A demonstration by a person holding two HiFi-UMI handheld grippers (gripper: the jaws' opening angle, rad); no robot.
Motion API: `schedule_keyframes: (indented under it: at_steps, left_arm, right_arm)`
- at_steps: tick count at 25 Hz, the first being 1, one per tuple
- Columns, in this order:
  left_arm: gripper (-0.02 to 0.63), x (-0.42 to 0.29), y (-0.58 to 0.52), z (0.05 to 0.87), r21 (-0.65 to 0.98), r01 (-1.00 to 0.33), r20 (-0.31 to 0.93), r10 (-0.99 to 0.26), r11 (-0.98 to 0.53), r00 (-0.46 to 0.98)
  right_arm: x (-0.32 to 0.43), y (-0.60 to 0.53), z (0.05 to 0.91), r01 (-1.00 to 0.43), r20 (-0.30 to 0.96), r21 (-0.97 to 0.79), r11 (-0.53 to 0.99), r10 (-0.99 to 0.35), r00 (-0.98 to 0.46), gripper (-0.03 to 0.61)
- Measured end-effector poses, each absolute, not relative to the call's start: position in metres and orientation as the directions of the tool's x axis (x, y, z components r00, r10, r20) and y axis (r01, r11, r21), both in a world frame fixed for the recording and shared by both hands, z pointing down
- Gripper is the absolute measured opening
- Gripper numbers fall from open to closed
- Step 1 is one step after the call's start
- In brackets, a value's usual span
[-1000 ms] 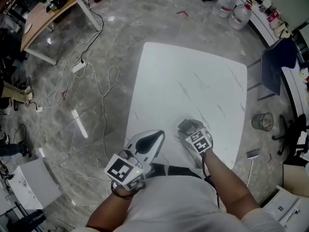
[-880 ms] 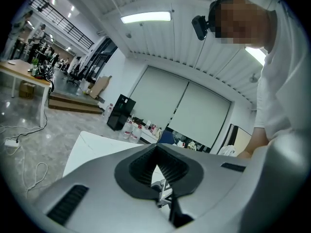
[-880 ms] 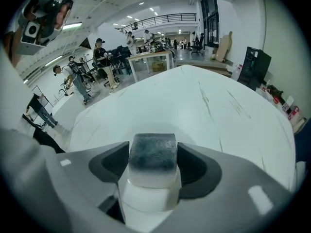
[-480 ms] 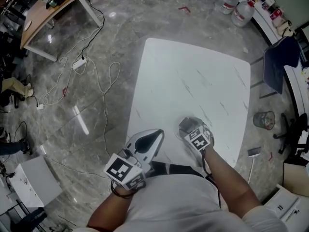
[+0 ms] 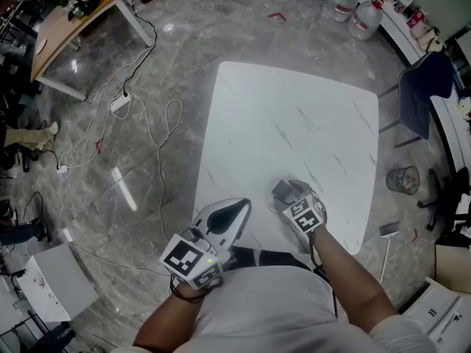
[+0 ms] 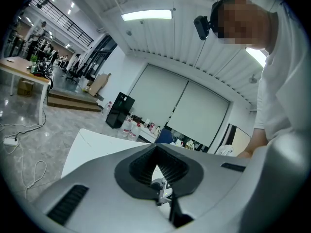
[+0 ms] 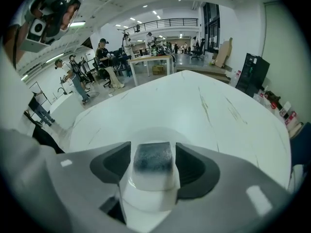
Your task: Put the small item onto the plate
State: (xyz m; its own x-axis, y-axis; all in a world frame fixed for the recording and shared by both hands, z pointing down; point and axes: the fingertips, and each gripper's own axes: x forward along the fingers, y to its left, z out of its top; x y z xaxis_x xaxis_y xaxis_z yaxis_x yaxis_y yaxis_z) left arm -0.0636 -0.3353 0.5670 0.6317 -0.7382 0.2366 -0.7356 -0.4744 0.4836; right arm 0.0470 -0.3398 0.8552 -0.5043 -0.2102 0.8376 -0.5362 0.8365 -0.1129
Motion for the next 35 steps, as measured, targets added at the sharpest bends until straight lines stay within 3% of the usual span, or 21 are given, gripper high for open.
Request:
schedule_keyframes:
  at_steps: [15, 22, 35]
  left_arm:
    - [0.005, -0.033, -0.332, 0.509, 0.430, -0.697, 0.170, -0.707, -0.574, 0.687]
    - [0.005, -0.010, -0.331, 0.462, 0.374, -0.675, 0.119, -0.689, -0.636, 0.715]
    - [0.005, 0.016, -0.347, 0.374, 0.302, -0.640, 0.009, -0.669, -0.707, 0.743]
  right_arm:
    - [0.054, -0.357, 0.673, -0.649, 0.563, -0.017, 0.761, -0.529, -0.635, 0.061]
    - [0.076, -0.358, 0.570, -0.709, 0.402, -0.009, 0.705, -0.646, -0.649, 0.035]
    - [0.094, -0.354, 0.389, -0.727, 0.103, 0.021, 0.686, -0.725, -0.681, 0.003]
